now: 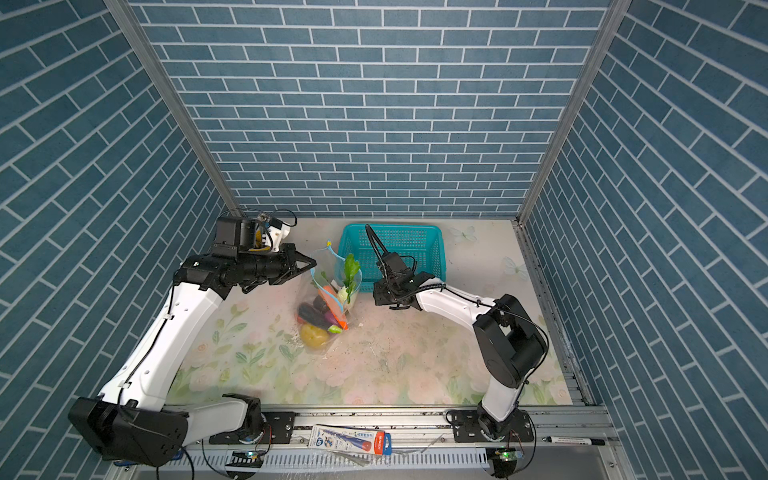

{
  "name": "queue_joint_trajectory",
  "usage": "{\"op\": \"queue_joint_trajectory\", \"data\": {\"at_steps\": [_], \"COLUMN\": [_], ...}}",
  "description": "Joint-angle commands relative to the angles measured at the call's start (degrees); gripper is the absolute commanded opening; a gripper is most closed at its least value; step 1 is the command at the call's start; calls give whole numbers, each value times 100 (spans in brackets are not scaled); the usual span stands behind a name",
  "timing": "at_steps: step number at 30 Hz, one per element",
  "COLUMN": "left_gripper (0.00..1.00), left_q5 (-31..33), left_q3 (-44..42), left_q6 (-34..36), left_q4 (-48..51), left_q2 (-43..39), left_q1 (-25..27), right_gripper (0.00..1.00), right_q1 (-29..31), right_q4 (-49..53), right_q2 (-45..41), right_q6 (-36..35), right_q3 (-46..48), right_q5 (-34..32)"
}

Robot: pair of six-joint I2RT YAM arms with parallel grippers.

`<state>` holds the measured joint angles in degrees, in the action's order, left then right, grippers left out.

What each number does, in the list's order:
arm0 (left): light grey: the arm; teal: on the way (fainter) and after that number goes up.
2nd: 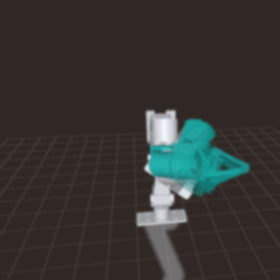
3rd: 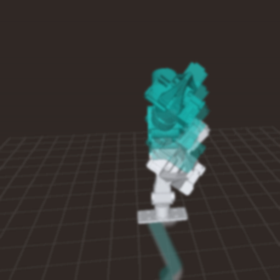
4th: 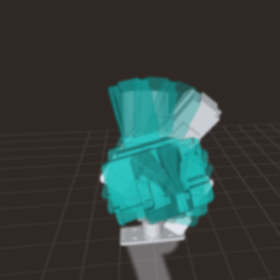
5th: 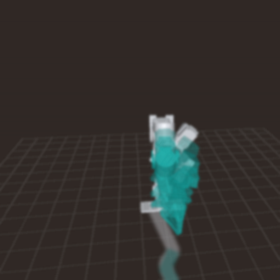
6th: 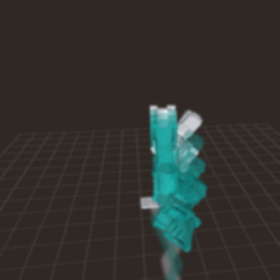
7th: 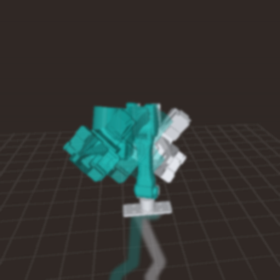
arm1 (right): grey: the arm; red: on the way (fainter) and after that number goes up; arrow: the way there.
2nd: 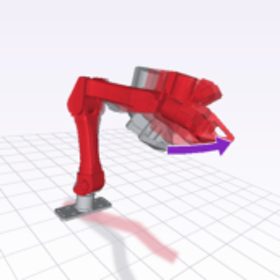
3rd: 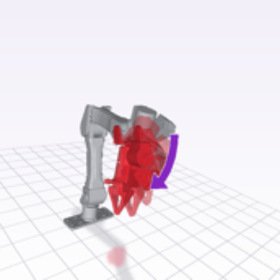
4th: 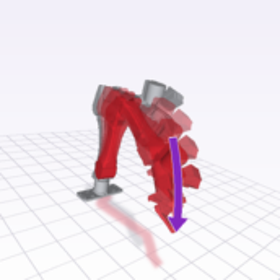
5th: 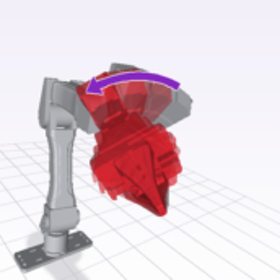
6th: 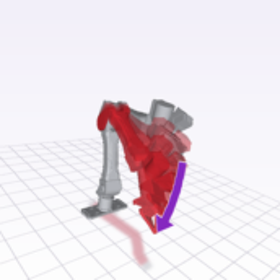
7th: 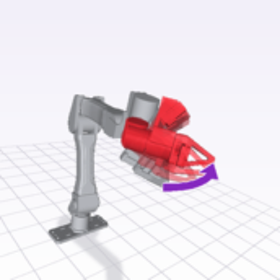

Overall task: Place the food in the zip-top bag and seal the zipper
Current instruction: 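Raise the open right gripper out of the bag and draw it back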

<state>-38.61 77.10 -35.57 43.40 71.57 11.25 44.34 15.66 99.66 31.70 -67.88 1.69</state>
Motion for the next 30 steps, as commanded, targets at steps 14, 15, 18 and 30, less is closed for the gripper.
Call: {"op": "queue_joint_trajectory", "data": {"at_steps": [14, 15, 18, 30], "left_gripper": [0, 0, 0, 0], "left_q5": [-48, -42, -33, -47], "left_q3": [-125, -129, -147, -141], "left_q6": [67, 64, 70, 67], "left_q4": [-39, -41, -19, -62], "left_q2": [-191, -204, -222, -140], "left_q1": [27, 19, 26, 23], "right_gripper": [47, 48, 47, 46], "right_q1": [-300, -321, -427, -761], "right_q4": [-11, 19, 120, 253], "right_q2": [907, 959, 1097, 1196], "right_q6": [-604, -674, -854, -1495], "right_q3": [-1462, -1536, -1710, -1865], "right_q5": [-179, -208, -292, -594]}}
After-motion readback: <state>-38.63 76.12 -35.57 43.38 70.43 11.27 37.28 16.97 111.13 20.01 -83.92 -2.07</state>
